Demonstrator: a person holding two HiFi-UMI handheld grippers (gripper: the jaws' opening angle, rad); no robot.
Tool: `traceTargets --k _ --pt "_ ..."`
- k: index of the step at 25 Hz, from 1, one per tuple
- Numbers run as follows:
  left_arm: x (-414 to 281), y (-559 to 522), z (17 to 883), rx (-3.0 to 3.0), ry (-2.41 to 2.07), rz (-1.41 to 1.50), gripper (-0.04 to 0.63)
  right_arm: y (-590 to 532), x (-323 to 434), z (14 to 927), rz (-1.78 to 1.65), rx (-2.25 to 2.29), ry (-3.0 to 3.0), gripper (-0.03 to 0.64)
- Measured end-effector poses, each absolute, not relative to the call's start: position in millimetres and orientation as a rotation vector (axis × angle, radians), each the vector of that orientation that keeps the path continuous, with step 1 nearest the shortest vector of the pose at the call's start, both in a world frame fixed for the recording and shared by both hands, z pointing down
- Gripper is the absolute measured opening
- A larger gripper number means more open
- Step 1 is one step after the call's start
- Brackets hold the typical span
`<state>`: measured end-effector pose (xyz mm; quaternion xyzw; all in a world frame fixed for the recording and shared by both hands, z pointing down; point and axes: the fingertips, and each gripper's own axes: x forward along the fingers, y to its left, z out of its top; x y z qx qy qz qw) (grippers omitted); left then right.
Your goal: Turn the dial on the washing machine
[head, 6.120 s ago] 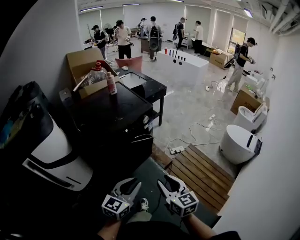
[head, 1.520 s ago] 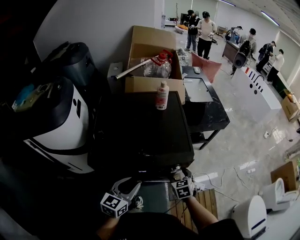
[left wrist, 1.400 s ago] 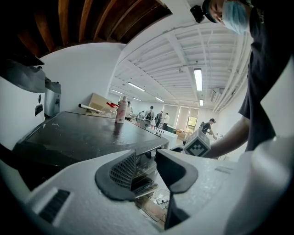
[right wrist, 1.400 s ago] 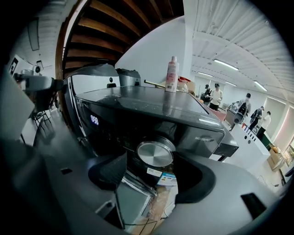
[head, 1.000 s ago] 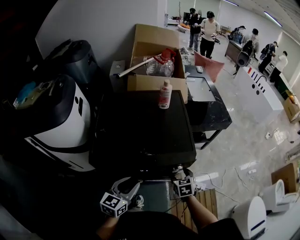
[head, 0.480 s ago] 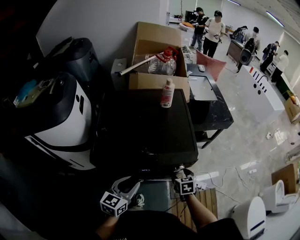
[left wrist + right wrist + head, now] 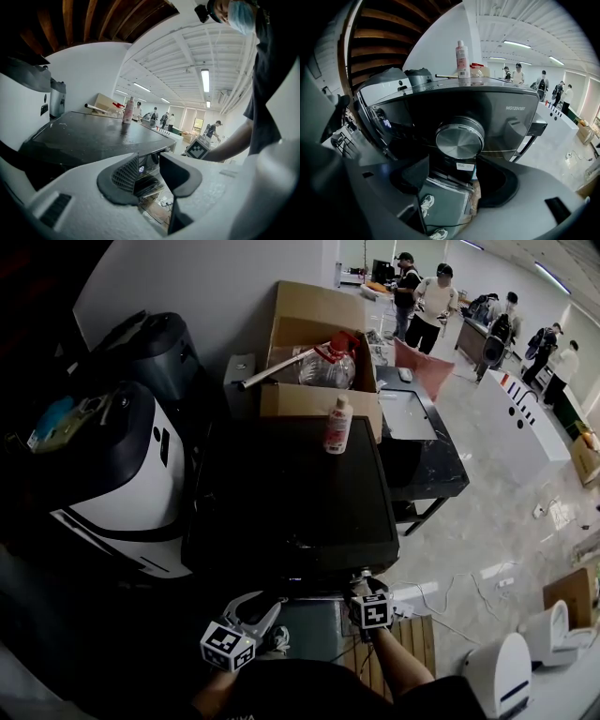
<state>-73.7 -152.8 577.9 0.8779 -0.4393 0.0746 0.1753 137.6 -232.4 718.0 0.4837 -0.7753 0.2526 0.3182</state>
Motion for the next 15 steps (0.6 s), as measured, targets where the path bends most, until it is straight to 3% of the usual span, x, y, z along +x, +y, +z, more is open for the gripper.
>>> traceTargets --k 15 --pt "-62 -147 577 2.515 -1.199 0.202 0.132 -233 142 664 0.542 1.360 -2.135 0.305"
